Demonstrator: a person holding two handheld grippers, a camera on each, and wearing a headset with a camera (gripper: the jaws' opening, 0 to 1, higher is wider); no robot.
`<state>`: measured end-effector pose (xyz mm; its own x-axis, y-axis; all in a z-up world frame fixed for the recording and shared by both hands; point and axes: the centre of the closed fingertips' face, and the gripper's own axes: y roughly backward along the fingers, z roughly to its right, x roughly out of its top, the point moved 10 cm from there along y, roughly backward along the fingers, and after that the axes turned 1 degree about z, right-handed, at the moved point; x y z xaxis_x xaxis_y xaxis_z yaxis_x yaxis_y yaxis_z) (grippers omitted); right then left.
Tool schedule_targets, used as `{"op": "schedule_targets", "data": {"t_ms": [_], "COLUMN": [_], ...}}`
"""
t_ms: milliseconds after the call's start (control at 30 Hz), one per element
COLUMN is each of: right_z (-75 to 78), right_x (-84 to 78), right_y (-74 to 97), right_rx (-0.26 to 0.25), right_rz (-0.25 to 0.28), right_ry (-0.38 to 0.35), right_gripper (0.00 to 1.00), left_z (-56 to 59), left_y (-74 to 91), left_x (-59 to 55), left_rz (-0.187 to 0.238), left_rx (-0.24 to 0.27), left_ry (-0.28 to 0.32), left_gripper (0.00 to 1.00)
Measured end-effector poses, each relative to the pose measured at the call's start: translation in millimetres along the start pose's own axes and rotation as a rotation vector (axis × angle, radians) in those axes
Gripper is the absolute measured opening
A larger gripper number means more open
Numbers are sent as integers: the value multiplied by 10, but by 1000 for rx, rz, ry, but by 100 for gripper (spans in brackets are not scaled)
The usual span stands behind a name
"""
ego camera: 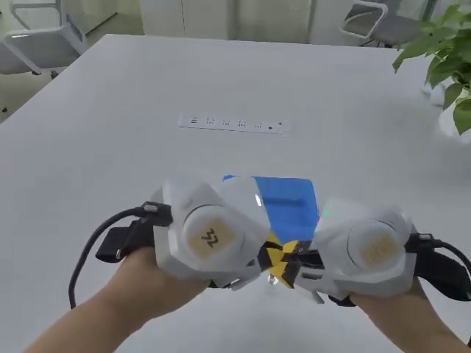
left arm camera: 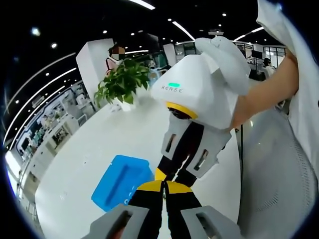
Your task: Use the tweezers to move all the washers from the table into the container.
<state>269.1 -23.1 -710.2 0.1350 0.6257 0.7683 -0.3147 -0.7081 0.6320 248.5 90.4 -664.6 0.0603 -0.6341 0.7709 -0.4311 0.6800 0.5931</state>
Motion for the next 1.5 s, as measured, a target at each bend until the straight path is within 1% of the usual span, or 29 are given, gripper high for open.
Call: {"op": "schedule_targets", "data": {"t_ms": [100, 233, 367, 500, 567, 667, 800, 900, 1067, 1167, 1333, 1500], "right_z": [43, 136, 214, 281, 327, 424, 531, 610, 727, 771, 865, 900], "right_x": [42, 115, 184, 225, 247, 283, 324, 332, 298, 257, 182, 94], "right_y": [57, 127, 172, 201, 212, 209, 187, 156, 78, 12, -102, -196], "right_rx": [-22, -48, -67, -85, -94, -118, -148, -160, -161, -161, -151, -137], "right_rz": [8, 23, 34, 44, 51, 69, 79, 69, 55, 34, 9, -18], "right_ry": [5, 10, 20, 30, 32, 33, 35, 45, 37, 33, 19, 1], "right_gripper": [3, 3, 3, 3, 3, 3, 3, 3, 3, 3, 3, 3], "left_z": [-40, -116, -197, -261, -311, -406, -509, -577, -662, -722, -776, -791], "left_y": [8, 12, 18, 18, 9, -19, -62, -113, -206, -301, -407, -501], "left_x": [74, 180, 265, 321, 350, 394, 433, 441, 423, 367, 294, 218], "left_rz": [12, 30, 38, 49, 51, 55, 55, 53, 44, 28, 4, -17], "left_rx": [7, 20, 26, 30, 32, 45, 63, 68, 72, 60, 49, 34], "left_ry": [-15, -39, -65, -82, -90, -103, -128, -135, -135, -128, -124, -109], "left_gripper": [0, 0, 0, 0, 0, 0, 0, 0, 0, 0, 0, 0]}}
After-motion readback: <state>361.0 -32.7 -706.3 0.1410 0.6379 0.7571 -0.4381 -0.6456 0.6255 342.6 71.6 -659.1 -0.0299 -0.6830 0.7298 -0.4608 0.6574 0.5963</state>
